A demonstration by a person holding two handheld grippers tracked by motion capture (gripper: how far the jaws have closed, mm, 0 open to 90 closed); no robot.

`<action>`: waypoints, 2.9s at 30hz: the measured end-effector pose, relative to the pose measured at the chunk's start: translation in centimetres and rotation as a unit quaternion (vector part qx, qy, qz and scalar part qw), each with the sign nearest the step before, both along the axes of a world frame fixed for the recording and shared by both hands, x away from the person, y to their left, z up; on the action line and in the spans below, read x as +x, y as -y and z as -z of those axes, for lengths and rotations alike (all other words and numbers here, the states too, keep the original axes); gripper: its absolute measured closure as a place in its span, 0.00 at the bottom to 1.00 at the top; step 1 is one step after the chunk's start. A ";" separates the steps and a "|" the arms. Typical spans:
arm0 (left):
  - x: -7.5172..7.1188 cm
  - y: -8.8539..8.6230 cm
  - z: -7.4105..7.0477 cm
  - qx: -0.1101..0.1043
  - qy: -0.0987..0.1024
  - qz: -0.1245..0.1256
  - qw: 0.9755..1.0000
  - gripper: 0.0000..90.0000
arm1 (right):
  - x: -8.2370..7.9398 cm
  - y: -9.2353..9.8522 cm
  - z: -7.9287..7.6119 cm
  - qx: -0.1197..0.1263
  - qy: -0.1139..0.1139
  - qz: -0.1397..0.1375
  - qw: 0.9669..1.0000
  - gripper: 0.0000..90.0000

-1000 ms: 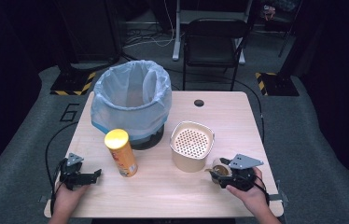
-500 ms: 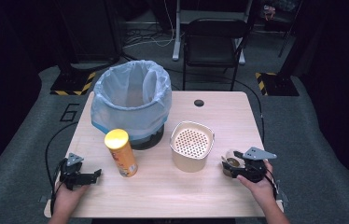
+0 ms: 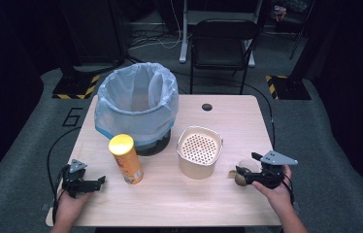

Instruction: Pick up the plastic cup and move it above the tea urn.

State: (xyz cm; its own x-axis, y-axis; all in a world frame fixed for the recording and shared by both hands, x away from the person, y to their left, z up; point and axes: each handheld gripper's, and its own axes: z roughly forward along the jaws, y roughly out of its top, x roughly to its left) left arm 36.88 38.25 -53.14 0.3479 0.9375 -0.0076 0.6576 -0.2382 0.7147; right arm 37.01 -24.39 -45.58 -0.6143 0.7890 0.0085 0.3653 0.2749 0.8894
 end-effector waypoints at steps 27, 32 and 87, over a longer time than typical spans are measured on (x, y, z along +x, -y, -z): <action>0.0 0.0 0.0 0.000 0.000 0.001 1.000 0.01 | 8.8 -8.2 -3.4 -0.038 -0.077 -0.040 0.995 0.67; 0.0 0.1 0.1 -0.005 0.001 -0.001 1.000 0.01 | 7.7 -8.5 -3.5 -0.048 -0.078 -0.054 0.994 0.70; 0.0 0.1 0.1 -0.003 0.007 0.002 1.000 0.01 | -0.5 -0.5 3.3 -0.029 -0.045 0.029 0.998 0.21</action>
